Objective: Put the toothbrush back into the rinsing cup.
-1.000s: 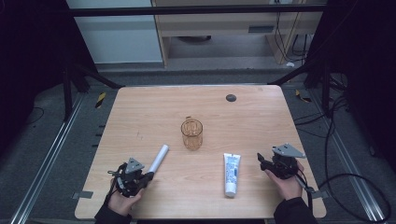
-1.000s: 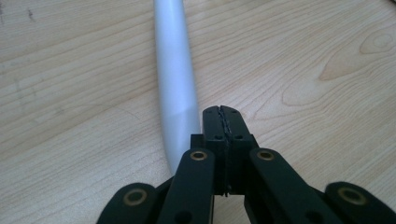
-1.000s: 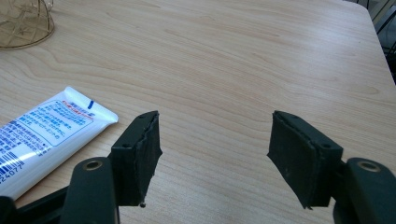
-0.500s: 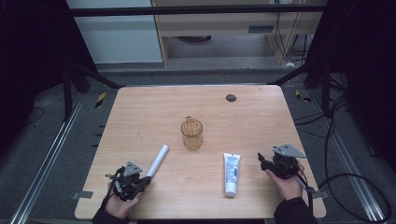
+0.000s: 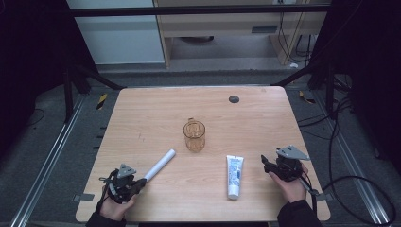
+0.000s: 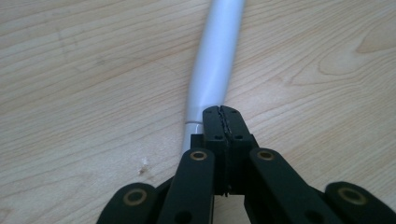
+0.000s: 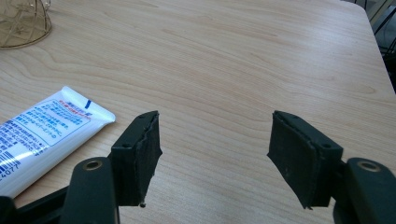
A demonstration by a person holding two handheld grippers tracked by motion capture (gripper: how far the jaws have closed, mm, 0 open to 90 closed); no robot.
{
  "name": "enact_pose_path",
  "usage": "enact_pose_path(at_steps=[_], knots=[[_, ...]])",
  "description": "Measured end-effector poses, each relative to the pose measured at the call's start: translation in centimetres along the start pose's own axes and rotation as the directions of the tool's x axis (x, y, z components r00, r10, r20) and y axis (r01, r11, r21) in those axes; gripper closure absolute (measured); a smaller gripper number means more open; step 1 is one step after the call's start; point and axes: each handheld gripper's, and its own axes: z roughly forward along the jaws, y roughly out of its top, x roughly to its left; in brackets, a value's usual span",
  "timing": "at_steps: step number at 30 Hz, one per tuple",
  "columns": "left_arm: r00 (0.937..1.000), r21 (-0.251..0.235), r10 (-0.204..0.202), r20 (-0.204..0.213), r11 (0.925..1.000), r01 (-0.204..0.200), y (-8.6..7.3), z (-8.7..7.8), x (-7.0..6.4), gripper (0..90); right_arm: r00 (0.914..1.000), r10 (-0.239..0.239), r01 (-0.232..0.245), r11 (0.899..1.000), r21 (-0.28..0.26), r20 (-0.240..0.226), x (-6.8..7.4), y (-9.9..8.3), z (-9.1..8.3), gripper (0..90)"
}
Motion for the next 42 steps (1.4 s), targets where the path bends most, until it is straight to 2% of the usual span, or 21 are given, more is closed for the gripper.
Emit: enact_pose_path(at_steps=[17,21,29,34,42], knots=[[0.9974,0.005,-0.044,-0.057,0.9990,0.045,0.1,0.4,1.8,89.6,1.0000,-0.001,0.001,1.000,0.005,-0.002,0.0,0.0,0.1,33.6],[0.9957,0.012,-0.056,-0.074,0.9983,0.057,0.2,0.6,2.4,89.6,1.0000,-0.003,0.003,1.000,0.005,-0.002,0.0,0.0,0.1,33.6],[0.9916,-0.007,-0.080,-0.102,0.9968,0.080,0.7,1.1,3.3,89.6,1.0000,-0.007,0.007,1.000,0.004,-0.001,0.0,0.0,0.1,33.6],[0.9903,-0.018,-0.087,-0.108,0.9962,0.086,1.1,1.5,3.8,89.6,1.0000,-0.006,0.006,1.000,0.007,-0.002,0.0,0.0,0.2,33.6],[0.9916,-0.023,-0.067,-0.110,0.9976,0.065,1.8,2.3,3.9,89.6,1.0000,-0.007,0.007,1.000,0.009,-0.002,0.0,0.0,0.2,33.5]])
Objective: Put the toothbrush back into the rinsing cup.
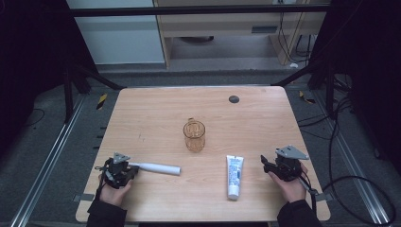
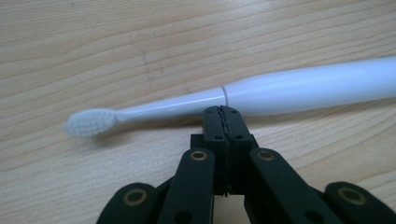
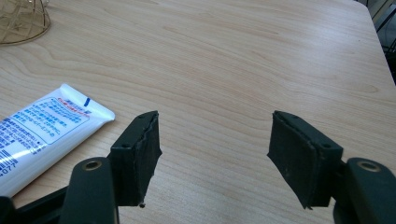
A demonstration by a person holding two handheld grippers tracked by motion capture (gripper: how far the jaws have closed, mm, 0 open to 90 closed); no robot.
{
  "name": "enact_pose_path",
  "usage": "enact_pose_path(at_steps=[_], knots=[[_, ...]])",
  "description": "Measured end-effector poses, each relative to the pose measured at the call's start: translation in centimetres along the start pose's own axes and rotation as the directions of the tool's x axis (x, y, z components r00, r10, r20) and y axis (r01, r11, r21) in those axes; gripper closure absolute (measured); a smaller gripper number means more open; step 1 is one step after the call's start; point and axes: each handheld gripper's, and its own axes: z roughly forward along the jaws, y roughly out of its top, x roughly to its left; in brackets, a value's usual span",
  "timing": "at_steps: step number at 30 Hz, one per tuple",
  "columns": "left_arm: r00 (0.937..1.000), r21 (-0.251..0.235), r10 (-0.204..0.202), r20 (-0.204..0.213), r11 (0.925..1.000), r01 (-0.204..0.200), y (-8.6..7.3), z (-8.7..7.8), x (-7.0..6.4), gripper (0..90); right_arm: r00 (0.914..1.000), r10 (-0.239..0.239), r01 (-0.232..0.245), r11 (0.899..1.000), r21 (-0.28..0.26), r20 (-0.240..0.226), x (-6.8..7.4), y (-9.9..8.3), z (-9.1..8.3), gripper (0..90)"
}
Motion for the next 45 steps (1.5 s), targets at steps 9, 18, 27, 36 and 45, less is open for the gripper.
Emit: enact_pose_path(at_steps=[9,18,27,36,45], knots=[[1.0000,-0.018,0.003,-0.005,0.9998,-0.003,0.8,0.7,0.1,89.6,1.0000,0.002,-0.002,1.000,0.001,-0.001,0.0,0.0,0.1,33.6],[0.9999,-0.017,-0.001,-0.017,0.9999,0.000,1.7,1.4,0.1,89.6,1.0000,0.000,0.000,1.000,0.001,0.000,0.0,0.0,0.1,33.6],[1.0000,-0.016,0.003,-0.009,0.9999,-0.003,2.6,2.4,0.0,89.6,1.0000,-0.001,0.001,1.000,0.002,0.000,0.0,0.0,0.1,33.5],[1.0000,-0.020,0.000,-0.001,0.9998,0.000,3.1,2.7,0.2,89.6,1.0000,-0.005,0.005,1.000,0.002,-0.003,0.0,0.0,0.2,33.7],[0.9999,-0.020,0.011,0.006,0.9997,-0.011,4.0,3.4,-0.2,89.6,1.0000,0.001,-0.001,1.000,0.004,-0.005,0.0,0.0,0.2,33.8]])
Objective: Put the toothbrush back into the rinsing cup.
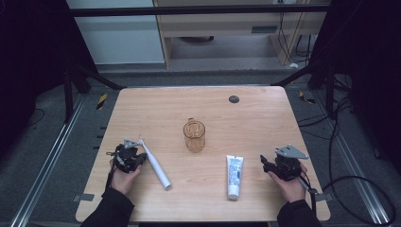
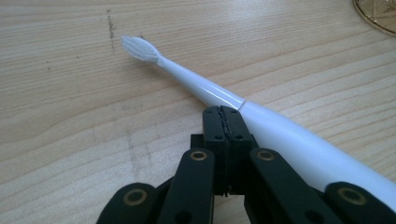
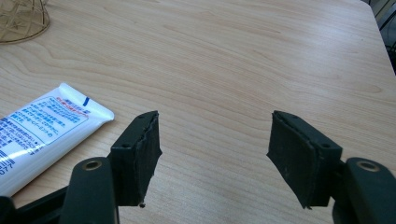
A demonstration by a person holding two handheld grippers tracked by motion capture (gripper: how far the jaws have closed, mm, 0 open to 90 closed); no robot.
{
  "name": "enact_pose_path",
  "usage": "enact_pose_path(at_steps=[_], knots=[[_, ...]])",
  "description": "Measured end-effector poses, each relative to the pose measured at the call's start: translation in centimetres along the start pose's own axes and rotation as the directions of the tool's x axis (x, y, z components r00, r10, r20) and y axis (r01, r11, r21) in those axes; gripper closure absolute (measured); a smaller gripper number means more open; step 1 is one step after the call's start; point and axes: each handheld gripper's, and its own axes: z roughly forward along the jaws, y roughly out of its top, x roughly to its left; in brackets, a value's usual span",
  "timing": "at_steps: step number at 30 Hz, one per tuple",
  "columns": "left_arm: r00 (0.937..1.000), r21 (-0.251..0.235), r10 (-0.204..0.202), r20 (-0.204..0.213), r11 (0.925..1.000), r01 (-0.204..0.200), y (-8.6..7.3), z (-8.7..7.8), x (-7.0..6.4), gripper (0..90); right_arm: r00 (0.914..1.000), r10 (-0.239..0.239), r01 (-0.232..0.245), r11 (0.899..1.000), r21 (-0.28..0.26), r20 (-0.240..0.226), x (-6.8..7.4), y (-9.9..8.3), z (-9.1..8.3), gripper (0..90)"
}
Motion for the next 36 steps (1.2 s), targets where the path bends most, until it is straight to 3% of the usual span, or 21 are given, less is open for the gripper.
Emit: enact_pose_path(at_steps=[36], knots=[[0.9964,-0.008,0.071,0.047,0.9975,-0.070,1.4,1.0,-1.9,89.6,1.0000,-0.009,0.009,1.000,-0.004,0.001,-0.2,0.0,-0.1,33.9]])
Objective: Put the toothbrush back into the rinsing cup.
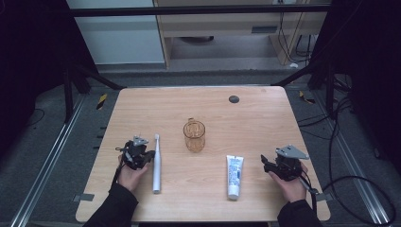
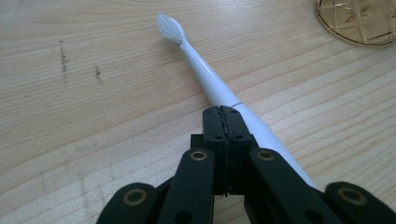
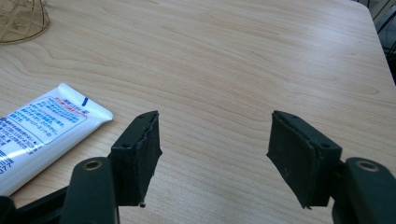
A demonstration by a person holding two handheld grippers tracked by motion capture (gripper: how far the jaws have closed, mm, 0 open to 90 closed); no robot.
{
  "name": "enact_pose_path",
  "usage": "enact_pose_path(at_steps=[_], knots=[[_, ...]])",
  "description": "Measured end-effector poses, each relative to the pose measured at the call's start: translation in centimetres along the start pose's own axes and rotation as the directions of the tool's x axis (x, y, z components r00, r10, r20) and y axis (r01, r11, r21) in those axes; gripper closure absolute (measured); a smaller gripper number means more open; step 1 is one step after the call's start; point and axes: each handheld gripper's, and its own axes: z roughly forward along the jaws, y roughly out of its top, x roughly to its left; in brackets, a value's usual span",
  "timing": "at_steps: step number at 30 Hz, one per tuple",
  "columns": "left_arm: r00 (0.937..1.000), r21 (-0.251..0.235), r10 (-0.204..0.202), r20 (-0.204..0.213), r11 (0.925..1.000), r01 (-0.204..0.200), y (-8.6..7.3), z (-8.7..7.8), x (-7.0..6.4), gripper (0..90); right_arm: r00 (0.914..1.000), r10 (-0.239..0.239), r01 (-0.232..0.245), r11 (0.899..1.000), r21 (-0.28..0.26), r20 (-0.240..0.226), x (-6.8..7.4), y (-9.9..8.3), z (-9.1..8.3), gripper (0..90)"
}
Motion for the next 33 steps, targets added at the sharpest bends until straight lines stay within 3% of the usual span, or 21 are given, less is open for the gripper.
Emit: enact_pose_path(at_steps=[25,33], knots=[[0.9988,-0.012,0.040,0.029,0.9991,-0.040,0.2,-0.2,-1.0,89.5,1.0000,-0.002,0.002,1.000,-0.001,0.000,0.0,0.0,0.0,34.1],[0.9982,-0.072,0.034,0.050,0.9970,-0.030,0.8,-2.5,-0.3,83.3,1.0000,0.003,-0.003,1.000,-0.008,0.005,-0.2,0.0,-0.2,34.1]])
